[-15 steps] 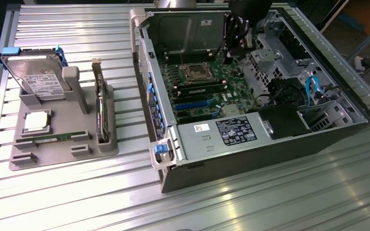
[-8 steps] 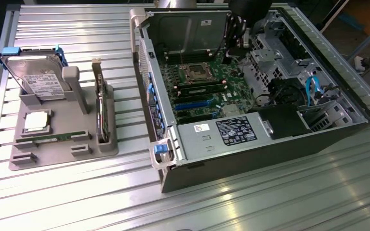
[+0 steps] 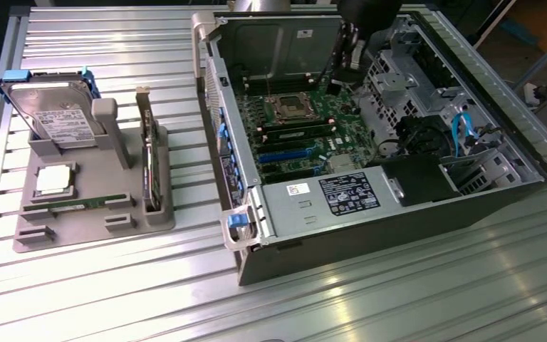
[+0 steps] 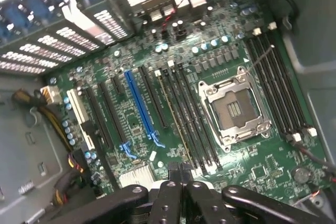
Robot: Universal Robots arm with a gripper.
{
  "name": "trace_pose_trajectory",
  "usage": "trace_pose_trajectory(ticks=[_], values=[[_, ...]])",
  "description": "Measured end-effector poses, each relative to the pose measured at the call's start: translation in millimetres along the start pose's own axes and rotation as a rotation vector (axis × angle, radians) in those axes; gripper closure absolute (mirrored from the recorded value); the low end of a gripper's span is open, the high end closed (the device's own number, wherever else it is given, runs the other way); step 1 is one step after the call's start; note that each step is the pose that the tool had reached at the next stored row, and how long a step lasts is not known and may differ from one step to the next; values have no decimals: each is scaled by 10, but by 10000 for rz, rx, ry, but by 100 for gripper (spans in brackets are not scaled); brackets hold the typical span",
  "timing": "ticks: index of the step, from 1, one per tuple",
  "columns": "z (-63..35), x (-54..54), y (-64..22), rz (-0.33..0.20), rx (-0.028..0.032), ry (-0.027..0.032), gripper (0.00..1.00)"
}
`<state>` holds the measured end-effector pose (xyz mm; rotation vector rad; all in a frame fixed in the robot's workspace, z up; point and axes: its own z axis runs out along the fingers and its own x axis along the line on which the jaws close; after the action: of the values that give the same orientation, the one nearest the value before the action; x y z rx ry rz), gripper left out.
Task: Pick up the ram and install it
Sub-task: 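Press down the ram until it locks into place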
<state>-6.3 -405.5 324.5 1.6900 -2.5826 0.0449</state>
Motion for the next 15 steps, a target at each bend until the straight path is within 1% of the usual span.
trace_pose_trajectory(ticks=[10, 12, 13, 15], values=[[2, 0, 0, 1833, -114, -10, 89], [2, 0, 0, 2226, -138, -12, 89], [3, 0, 0, 2536, -157, -13, 89], [3, 0, 0, 2874, -178, -15, 89]])
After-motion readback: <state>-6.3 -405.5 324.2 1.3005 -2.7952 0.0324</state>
